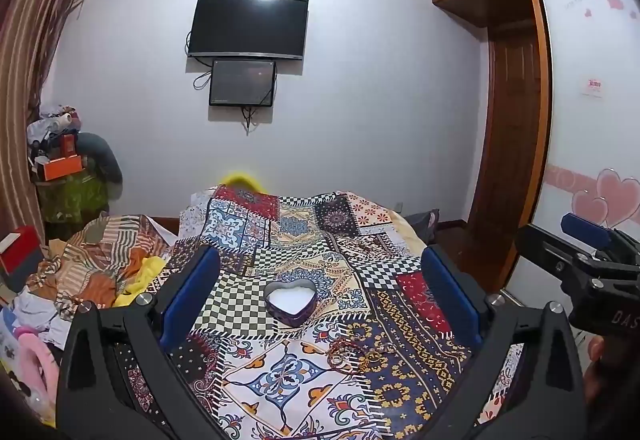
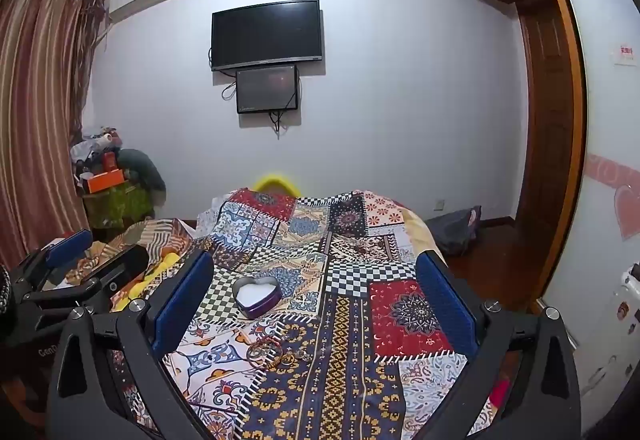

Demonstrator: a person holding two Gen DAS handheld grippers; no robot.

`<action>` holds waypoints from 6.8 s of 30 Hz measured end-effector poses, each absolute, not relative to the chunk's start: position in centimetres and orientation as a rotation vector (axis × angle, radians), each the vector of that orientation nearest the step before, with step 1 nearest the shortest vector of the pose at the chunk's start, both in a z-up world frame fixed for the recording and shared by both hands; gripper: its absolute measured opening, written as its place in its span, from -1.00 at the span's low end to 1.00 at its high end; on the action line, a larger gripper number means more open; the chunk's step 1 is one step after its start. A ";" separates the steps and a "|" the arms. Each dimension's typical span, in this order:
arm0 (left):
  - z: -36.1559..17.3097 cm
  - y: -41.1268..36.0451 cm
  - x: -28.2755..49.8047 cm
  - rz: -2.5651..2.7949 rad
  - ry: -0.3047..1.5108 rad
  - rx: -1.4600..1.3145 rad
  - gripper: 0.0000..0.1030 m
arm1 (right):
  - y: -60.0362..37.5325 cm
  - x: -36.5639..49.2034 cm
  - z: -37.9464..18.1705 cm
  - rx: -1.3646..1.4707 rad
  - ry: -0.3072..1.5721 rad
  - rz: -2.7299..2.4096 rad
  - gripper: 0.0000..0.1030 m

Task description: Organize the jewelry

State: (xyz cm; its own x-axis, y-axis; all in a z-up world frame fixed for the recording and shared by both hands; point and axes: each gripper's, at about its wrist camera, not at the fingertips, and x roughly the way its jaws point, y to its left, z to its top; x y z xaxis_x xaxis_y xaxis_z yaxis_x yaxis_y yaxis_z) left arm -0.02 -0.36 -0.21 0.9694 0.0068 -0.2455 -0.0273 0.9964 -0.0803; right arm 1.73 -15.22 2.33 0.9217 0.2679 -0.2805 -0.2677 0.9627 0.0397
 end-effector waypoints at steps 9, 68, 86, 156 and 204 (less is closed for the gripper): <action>-0.1 -0.3 0.0 0.018 0.251 -0.083 0.96 | -15.2 1.7 2.4 -0.003 0.289 0.274 0.95; -1.1 -0.3 1.7 0.026 0.281 -0.070 0.96 | -15.3 2.8 1.6 0.010 0.338 0.267 0.95; -11.3 3.6 10.1 0.061 0.643 -0.167 0.66 | -15.6 9.6 -7.5 -0.057 0.666 0.226 0.95; -12.7 3.5 14.2 -0.236 0.766 -0.279 -0.87 | -11.1 13.8 -10.3 -0.121 0.816 0.507 -0.74; -17.9 9.6 28.9 -0.092 0.842 -0.301 -0.87 | -2.6 26.3 -10.7 -0.220 0.889 0.645 -0.74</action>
